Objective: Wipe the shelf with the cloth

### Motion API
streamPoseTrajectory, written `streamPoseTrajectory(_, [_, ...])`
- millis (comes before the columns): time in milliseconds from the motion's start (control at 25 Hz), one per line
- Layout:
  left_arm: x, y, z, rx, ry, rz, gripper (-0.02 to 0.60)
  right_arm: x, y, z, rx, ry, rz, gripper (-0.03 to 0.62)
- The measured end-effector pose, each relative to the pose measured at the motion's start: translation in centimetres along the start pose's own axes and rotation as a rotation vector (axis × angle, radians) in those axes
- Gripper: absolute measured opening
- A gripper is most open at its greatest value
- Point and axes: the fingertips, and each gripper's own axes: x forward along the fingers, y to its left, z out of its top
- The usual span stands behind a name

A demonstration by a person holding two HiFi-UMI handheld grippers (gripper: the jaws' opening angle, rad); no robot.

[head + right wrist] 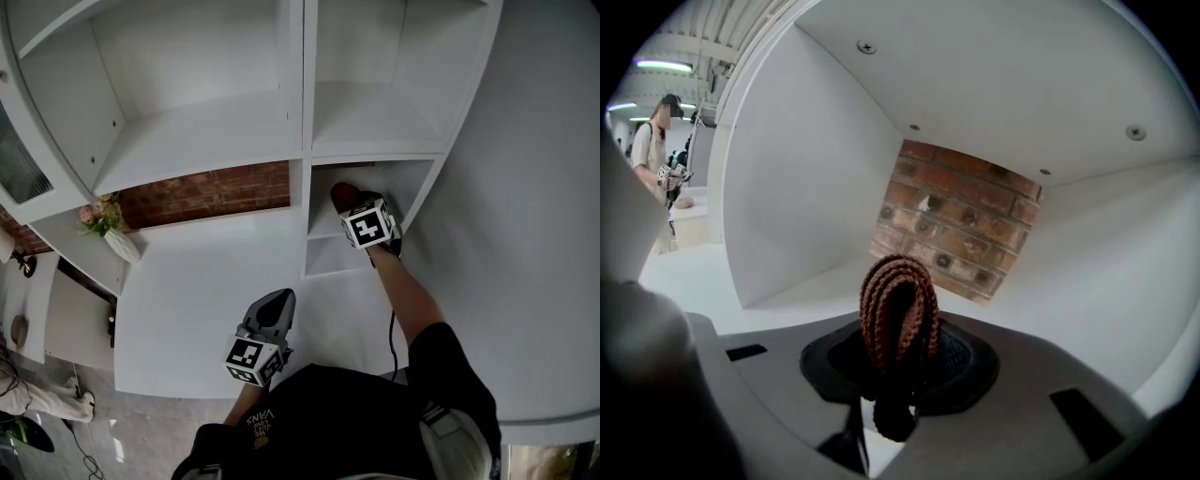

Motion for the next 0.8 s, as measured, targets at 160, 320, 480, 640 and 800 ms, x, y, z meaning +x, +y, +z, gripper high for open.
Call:
streamPoseTrajectory(160, [0.4, -0.3, -0.2, -0.006, 0.008, -0.022, 0.008, -1.3, -3.8, -2.0, -0.006, 0.056, -0.115, 0.091])
streamPoseTrajectory(320, [0.7, -0.3, -0.8, -0.011, 0.018, -0.039, 0.008, -2.5, -6.8, -3.7, -0.030, 0.090, -0.228, 0.091])
streamPoseTrajectory(480, [0.7, -0.5, -1.1, -0.012, 0.025, -0.055, 0.008, -3.0, -7.2, -4.4, -0.054, 0.096, -0.279, 0.091])
streamPoseTrajectory(640, [0.5, -0.3, -1.2, -0.011, 0.032, -0.051, 0.008, -3.2, -7.4, -4.7, -0.026, 0.090, -0.296, 0.091])
streamPoseTrajectory(800, [0.3, -0.4, -1.2, -0.012, 0.031, -0.050, 0.008, -4.0, -7.2, -4.1, -0.011, 0.041, -0.305, 0.091])
